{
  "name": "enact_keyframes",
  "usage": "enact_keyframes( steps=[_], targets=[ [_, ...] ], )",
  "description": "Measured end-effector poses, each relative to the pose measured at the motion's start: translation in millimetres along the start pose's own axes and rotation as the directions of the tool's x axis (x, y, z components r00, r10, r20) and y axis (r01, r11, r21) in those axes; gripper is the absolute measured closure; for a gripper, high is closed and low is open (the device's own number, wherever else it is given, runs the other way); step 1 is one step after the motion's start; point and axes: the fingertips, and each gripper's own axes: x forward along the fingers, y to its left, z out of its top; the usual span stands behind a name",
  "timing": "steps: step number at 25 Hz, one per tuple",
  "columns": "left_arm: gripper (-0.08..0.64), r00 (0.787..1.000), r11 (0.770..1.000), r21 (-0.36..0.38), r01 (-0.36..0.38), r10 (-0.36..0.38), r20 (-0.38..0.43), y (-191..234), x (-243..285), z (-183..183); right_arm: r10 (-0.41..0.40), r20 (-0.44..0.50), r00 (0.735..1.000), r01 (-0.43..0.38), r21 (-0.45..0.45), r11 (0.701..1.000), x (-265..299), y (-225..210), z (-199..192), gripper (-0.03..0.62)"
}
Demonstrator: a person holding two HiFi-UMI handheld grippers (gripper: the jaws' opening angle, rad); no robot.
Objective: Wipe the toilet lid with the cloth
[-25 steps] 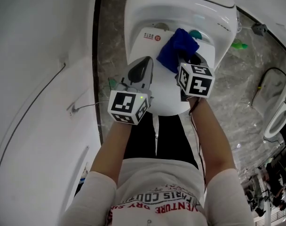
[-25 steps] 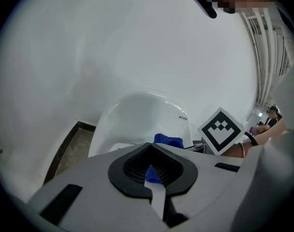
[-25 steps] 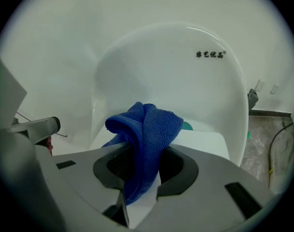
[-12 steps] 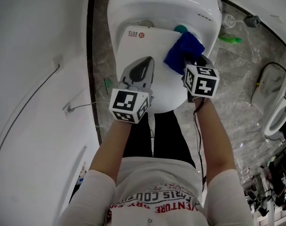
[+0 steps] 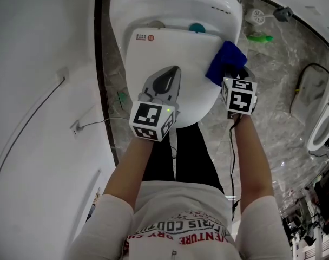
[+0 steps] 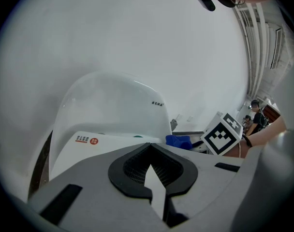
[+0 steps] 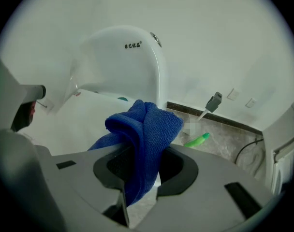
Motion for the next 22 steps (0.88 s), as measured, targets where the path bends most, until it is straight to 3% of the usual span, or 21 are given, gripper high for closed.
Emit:
enact_keyframes(
  steps=[4, 11, 16, 22],
  targets=[
    [0.554, 1.000, 1.000, 0.003, 0.006, -0.006, -0.010, -2, -5, -8, -0.063, -0.013, 0.998, 0.062, -0.051, 0.997, -5, -13, -15, 0.494],
    [0.554, 1.000, 1.000, -0.011, -0.003, 0.003, 0.006, 12, -35, -17, -0.072, 0.050, 0.996, 0.069, 0.067, 0.995, -47, -2, -1, 0.494],
    [0.554, 1.000, 1.000, -0.023, -0.002, 0.002, -0.007, 27, -74, -33, 0.017, 0.129, 0.992, -0.026, 0.067, 0.997, -88, 60, 23, 0.494],
    [0.554, 1.000, 1.000, 0.005, -0.013, 0.013, -0.011, 75, -133, -45, 0.164, 0.152, 0.975, -0.178, 0.086, 0.980, -100, 179, 38, 0.494]
  ],
)
